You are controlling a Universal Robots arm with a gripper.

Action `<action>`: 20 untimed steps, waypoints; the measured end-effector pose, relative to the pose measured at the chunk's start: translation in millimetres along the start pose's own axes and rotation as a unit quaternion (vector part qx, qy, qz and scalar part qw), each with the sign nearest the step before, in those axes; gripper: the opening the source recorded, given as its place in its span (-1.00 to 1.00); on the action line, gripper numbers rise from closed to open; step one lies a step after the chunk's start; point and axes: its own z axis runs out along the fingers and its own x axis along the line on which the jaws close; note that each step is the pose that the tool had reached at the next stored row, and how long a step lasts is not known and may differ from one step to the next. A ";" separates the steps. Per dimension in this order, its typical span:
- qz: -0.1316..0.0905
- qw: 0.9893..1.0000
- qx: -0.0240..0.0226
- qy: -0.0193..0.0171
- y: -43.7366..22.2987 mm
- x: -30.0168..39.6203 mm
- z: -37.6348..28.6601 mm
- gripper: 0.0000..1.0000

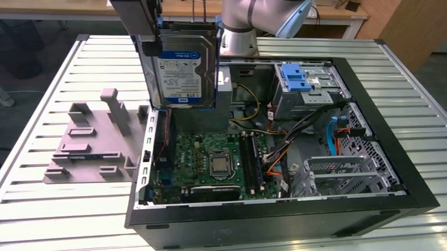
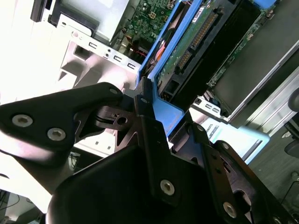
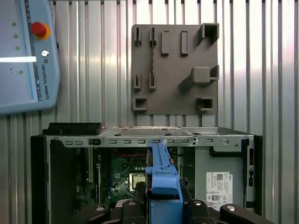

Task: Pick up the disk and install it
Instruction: 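Pick up the disk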

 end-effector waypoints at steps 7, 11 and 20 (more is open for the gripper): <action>0.000 1.000 0.000 0.000 -3.2 -0.1 0.0 -0.27; 0.000 1.000 0.000 0.000 -5.0 -0.1 0.1 -0.27; 0.000 1.000 0.000 0.000 -9.4 -0.2 0.1 -0.27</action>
